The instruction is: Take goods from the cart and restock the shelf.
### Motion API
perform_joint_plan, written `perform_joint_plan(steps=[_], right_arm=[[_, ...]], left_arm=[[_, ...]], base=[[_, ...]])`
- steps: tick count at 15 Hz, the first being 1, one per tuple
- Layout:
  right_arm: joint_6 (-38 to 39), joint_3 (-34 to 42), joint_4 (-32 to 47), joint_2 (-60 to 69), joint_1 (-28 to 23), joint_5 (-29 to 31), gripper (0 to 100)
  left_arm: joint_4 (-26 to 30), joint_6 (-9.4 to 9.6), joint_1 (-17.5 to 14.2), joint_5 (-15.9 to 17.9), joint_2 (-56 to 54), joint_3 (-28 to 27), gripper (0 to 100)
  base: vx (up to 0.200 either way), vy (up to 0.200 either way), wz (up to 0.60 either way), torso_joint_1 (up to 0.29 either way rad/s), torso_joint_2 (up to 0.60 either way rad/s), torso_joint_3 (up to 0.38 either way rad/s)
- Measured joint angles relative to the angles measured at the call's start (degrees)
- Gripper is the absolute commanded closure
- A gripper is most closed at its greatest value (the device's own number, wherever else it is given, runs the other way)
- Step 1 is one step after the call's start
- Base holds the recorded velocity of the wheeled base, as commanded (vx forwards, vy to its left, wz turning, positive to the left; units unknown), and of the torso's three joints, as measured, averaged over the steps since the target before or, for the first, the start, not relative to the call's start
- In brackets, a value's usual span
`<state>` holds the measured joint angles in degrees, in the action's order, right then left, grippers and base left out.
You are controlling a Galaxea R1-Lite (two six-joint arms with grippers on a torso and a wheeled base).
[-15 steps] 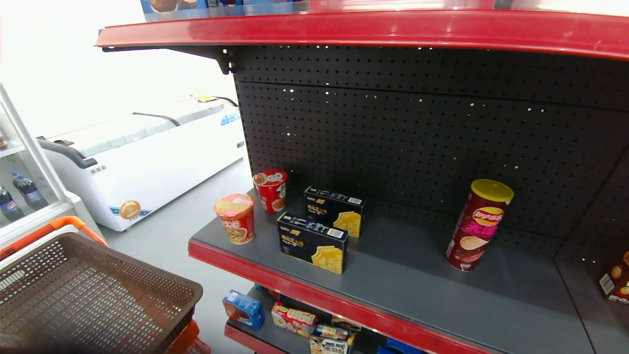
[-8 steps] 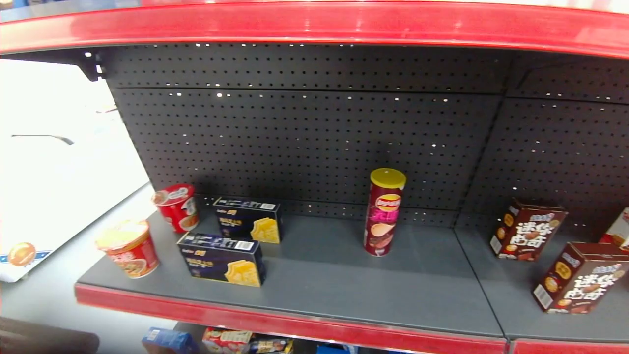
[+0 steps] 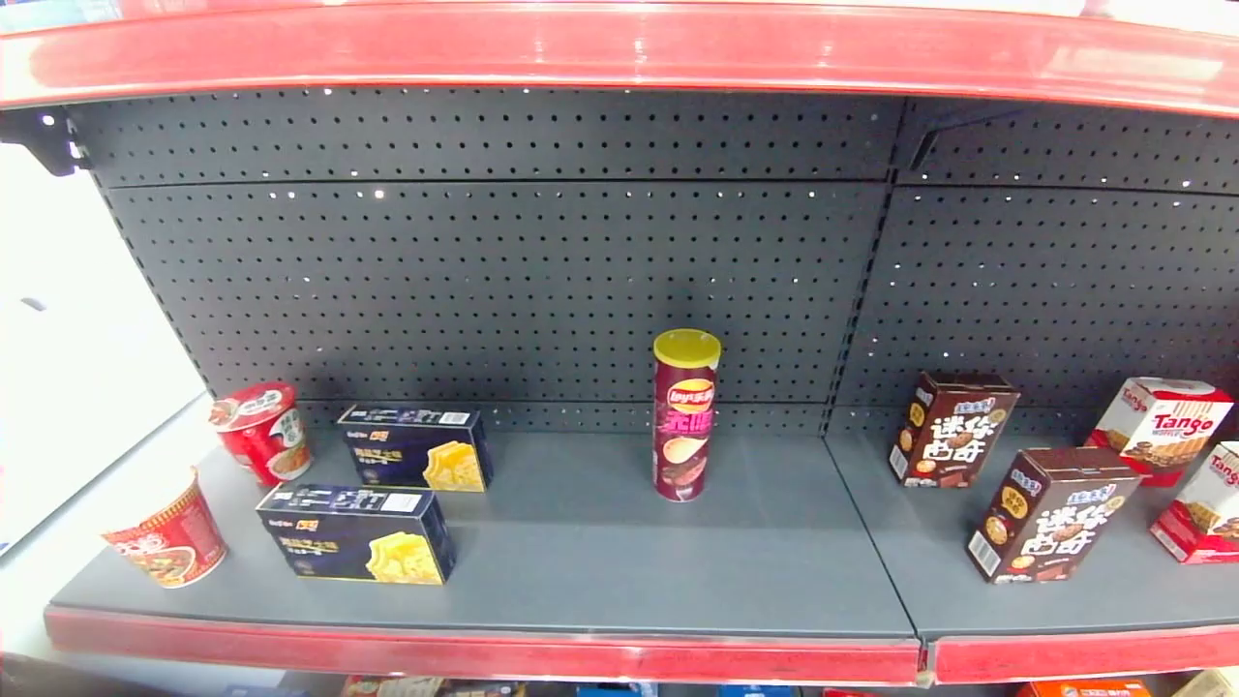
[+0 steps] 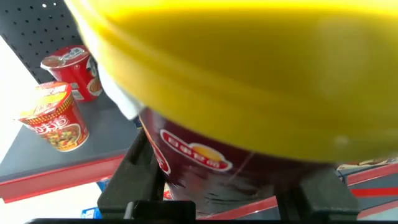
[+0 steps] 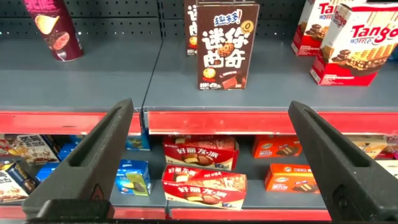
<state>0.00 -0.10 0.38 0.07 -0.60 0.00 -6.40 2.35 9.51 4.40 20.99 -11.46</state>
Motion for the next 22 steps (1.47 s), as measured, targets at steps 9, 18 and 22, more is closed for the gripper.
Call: perform_joint_plan(steps=[9,18,22], right_arm=[[-0.13,0.0,0.11,0.0,0.02,-0.07,0],[1.28,-13.18,-1.5,-14.07,3.29,-2.35,0],[-7.3,-18.72,-2.32,-27.55,7.49,-3.8,0]], left_arm=[[0.17,-0.26,-0.45,-1.29,0.37,-2.05,100],[16.88,0.16,-1.8,-8.23,2.95,-16.29,100],[26.25,-0.37,-2.13,-9.33,-3.46,-14.36,100]], base=[[0.0,0.0,0.0,0.0,0.0,0.0],[0.0,0.0,0.0,0.0,0.0,0.0],[0.0,0.0,0.0,0.0,0.0,0.0]])
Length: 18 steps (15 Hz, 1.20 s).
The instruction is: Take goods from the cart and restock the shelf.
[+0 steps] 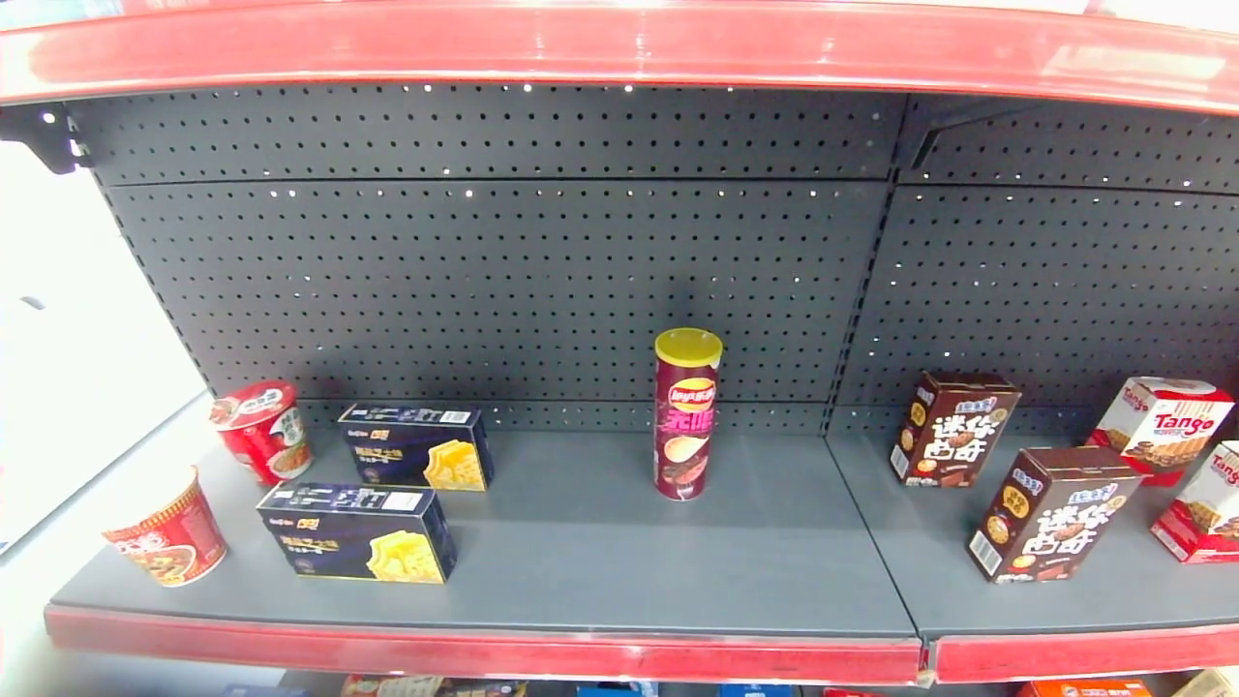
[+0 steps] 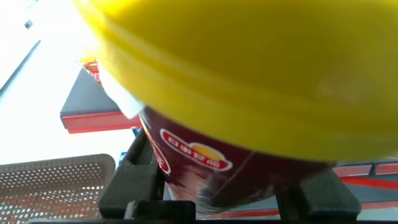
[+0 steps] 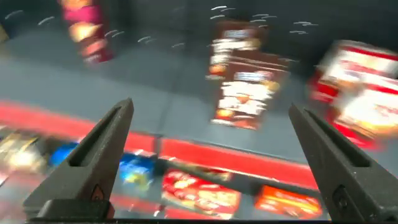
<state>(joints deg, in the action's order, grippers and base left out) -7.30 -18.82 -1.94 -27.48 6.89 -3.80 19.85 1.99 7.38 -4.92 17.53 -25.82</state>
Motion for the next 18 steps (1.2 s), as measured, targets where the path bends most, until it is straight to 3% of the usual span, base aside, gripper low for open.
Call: perform_joint_plan(steps=[4,8,18], right_arm=[[-1.58,-1.44,-0.66,-4.94,3.96,-0.79,0],[-1.23,-2.26,-2.55,-9.89,3.77,-0.79,0],[1.87,-2.78,-25.38,-27.67,4.19,-9.28,0]], left_arm=[[-0.17,-2.43,-0.05,-0.57,-0.04,-0.13,100],[-0.39,-2.58,-0.1,-1.23,1.9,-1.55,100],[-0.33,-2.8,-0.05,-2.27,2.62,-1.1,100]], base=[[0.0,0.0,0.0,0.0,0.0,0.0],[0.0,0.0,0.45,0.001,0.01,0.002],[0.0,0.0,0.0,0.0,0.0,0.0]])
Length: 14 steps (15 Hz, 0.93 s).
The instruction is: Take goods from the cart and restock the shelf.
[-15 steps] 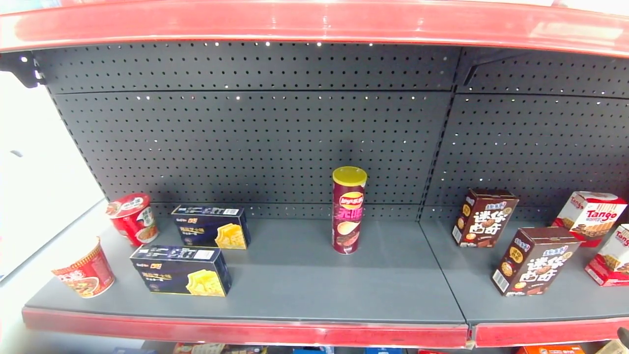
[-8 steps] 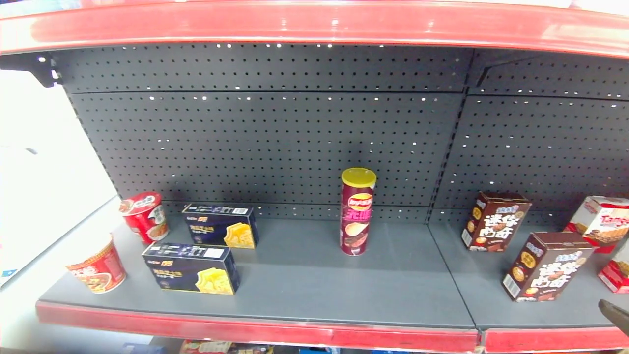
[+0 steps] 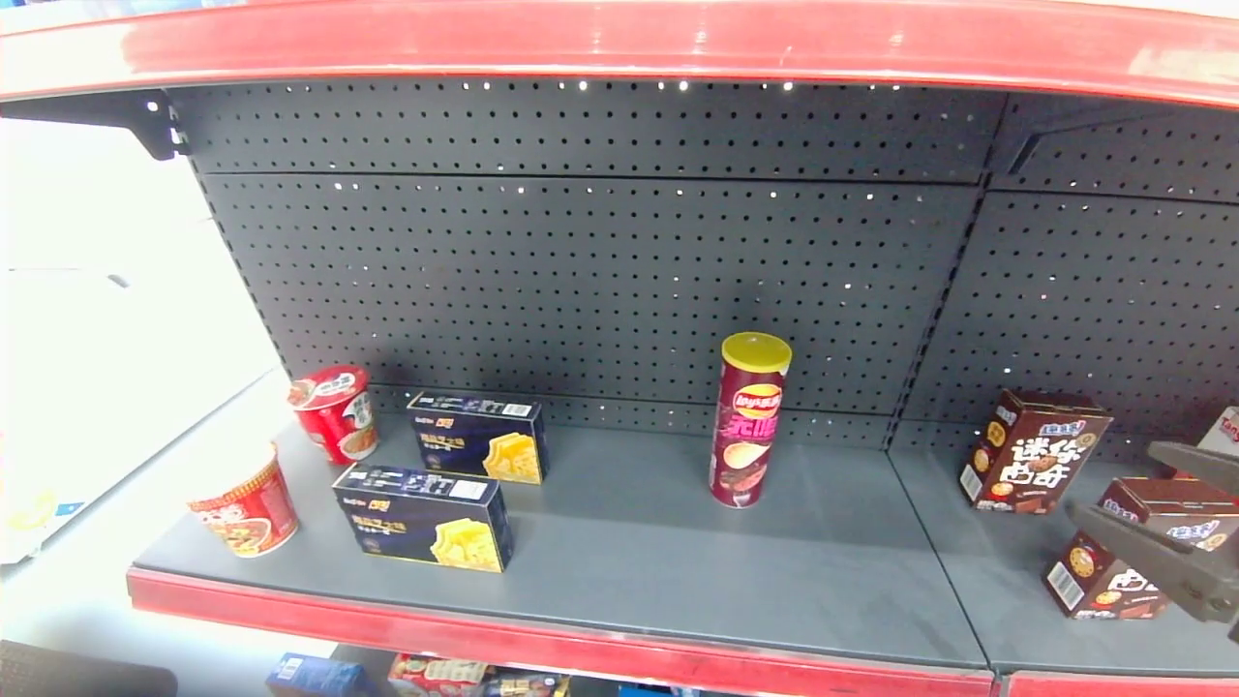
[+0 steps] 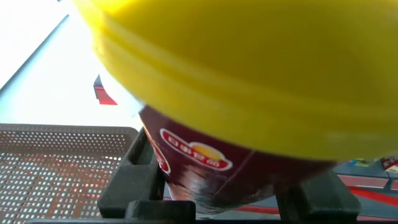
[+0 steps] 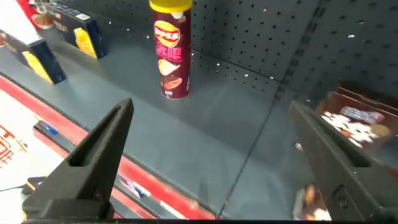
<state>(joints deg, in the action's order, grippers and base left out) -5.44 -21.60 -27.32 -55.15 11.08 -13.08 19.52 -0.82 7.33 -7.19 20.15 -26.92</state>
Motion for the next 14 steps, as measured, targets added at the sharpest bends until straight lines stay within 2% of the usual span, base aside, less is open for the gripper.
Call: perform_joint_plan(steps=[4,7,11,14], right_arm=[[0.18,0.2,-20.05,-16.43,-0.39,-2.44,0],[0.07,-1.3,-33.0,-29.64,-2.11,-10.31,0],[0.09,-7.63,-35.17,-40.33,-4.45,-17.63,0],[0.09,-16.02,-29.85,-44.72,-5.11,-24.38,0]], left_arm=[[0.1,-0.22,0.06,0.11,0.02,0.11,100],[0.13,-0.22,0.06,0.09,-0.01,0.24,100],[0.24,-0.82,0.06,0.11,-0.26,1.06,100],[0.51,-0.95,0.05,0.11,-1.11,1.76,100]], base=[[0.0,0.0,0.0,0.0,0.0,0.0],[0.0,0.0,0.0,0.0,0.0,0.0],[0.0,0.0,0.0,0.0,0.0,0.0],[0.0,0.0,0.0,0.0,0.0,0.0]])
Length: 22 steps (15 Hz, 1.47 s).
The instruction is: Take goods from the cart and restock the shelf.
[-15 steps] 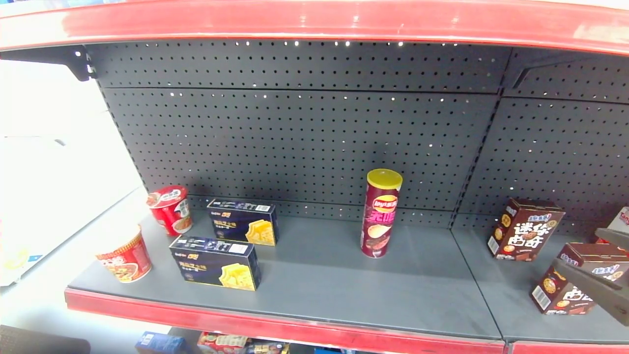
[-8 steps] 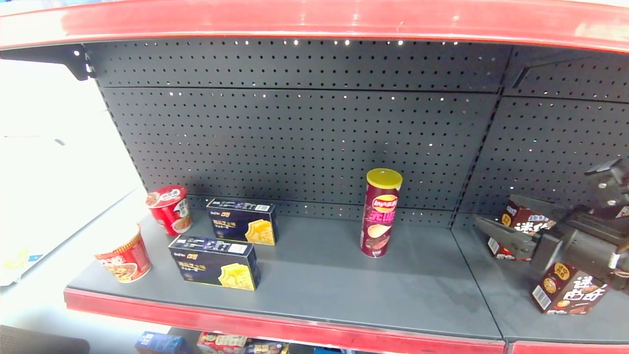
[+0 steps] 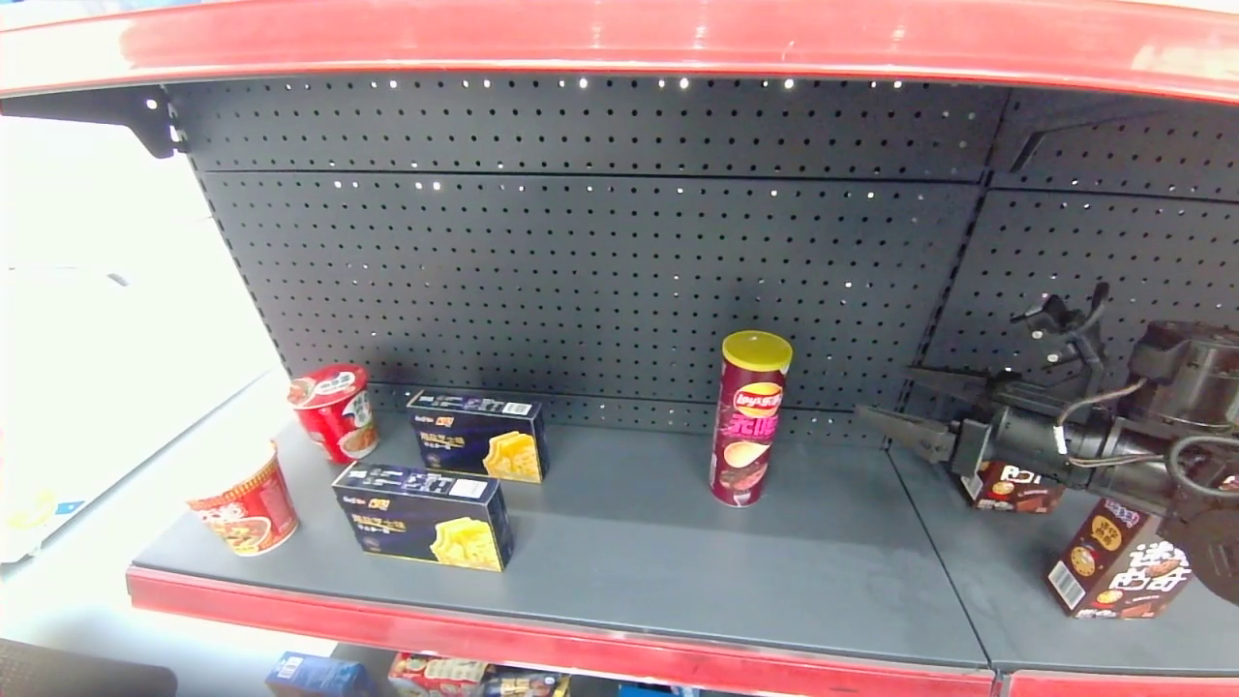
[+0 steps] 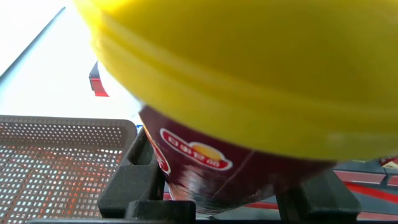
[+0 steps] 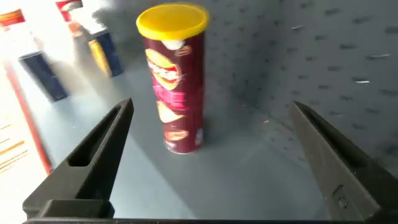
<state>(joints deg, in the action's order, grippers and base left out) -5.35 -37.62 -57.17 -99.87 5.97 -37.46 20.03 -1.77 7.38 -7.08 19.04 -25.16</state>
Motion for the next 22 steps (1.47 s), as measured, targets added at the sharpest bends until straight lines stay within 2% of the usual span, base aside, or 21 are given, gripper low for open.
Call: perform_joint_plan(steps=[1,6,15,20,22], right_arm=[[-0.01,-2.18,1.94,-0.93,0.13,-2.35,0],[-0.12,-10.28,5.61,-5.03,2.07,-5.67,0],[-0.33,-20.92,3.63,-15.68,5.52,-9.97,0],[-0.33,-23.13,1.8,-20.61,6.81,-10.13,0],[-0.28,-23.52,0.09,-22.69,7.42,-12.07,0]], left_arm=[[0.02,-0.06,0.0,0.0,-0.24,0.15,100],[0.02,-0.06,0.09,0.06,-0.66,0.66,100],[-0.18,-0.06,0.12,0.35,-0.77,1.0,100],[-0.13,-0.06,0.09,0.33,-0.69,1.02,100],[-0.02,-0.11,0.09,0.2,-0.68,1.13,100]], base=[[0.0,0.0,0.0,0.0,0.0,0.0],[0.0,0.0,0.0,0.0,0.0,0.0],[0.0,0.0,0.0,0.0,0.0,0.0],[0.0,0.0,0.0,0.0,0.0,0.0],[0.0,0.0,0.0,0.0,0.0,0.0]])
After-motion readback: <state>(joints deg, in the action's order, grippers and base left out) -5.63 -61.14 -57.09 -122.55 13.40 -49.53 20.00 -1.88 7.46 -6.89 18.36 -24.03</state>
